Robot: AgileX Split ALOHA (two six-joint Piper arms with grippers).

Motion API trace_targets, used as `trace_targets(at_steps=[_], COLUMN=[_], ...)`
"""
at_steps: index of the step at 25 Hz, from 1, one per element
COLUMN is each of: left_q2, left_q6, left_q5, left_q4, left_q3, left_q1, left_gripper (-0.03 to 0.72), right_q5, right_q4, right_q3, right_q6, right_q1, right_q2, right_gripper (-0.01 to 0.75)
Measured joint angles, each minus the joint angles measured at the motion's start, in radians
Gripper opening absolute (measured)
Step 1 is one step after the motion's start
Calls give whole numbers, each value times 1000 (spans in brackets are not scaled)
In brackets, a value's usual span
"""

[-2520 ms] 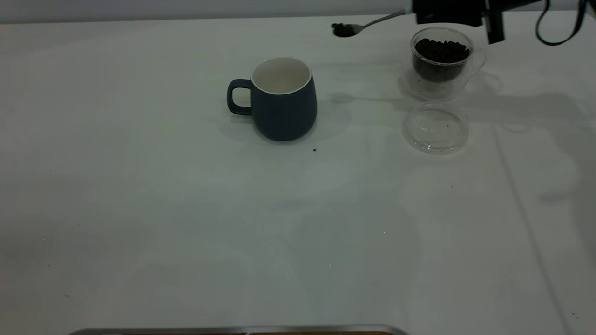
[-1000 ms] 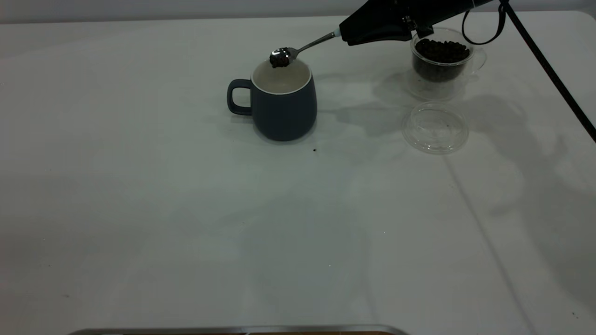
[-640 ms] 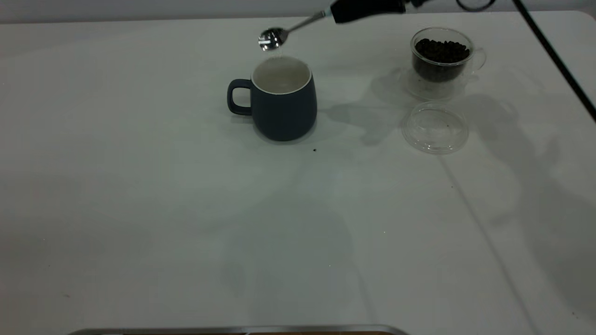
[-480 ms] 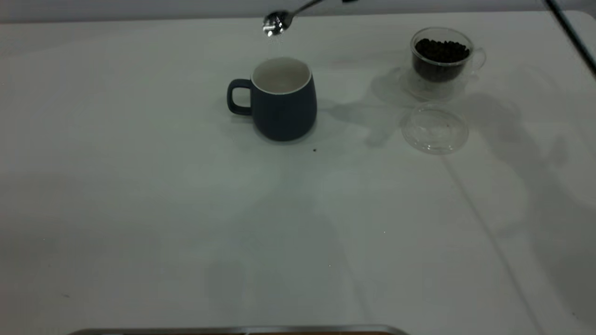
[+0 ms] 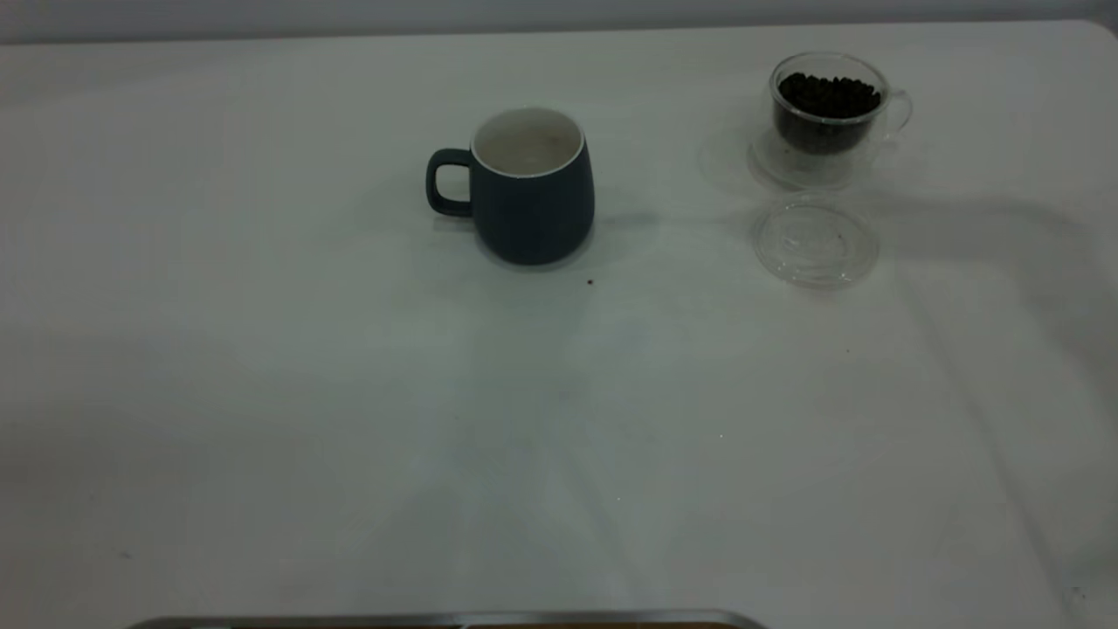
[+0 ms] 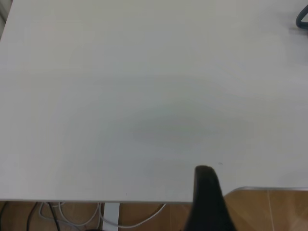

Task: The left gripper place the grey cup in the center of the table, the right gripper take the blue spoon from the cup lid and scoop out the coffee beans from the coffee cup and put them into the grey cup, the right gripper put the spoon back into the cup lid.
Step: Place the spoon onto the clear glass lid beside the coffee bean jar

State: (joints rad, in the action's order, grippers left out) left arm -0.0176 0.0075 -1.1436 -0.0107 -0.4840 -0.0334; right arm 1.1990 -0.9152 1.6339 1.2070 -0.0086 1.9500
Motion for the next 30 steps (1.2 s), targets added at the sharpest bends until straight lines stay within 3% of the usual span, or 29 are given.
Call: trace_targets(at_steps=[8, 13, 17, 30], left_q2=[0, 0, 0, 0], left_q6=[0, 0, 0, 2], left_q5=[0, 0, 0, 0], left_q4=[0, 0, 0, 0], left_q3=[0, 0, 0, 0], left_q1=[0, 0, 0, 0], left_gripper=[588, 588, 588, 588], right_q5=[-11, -162, -237, -270], right_q4=[24, -58, -115, -396], right_q3=[-303, -478, -496, -483], right_q6=[-21, 72, 92, 219], right_q1=[-141, -185, -217, -279], right_q2=[-58, 8, 116, 401], right_gripper=[97, 98, 99, 101])
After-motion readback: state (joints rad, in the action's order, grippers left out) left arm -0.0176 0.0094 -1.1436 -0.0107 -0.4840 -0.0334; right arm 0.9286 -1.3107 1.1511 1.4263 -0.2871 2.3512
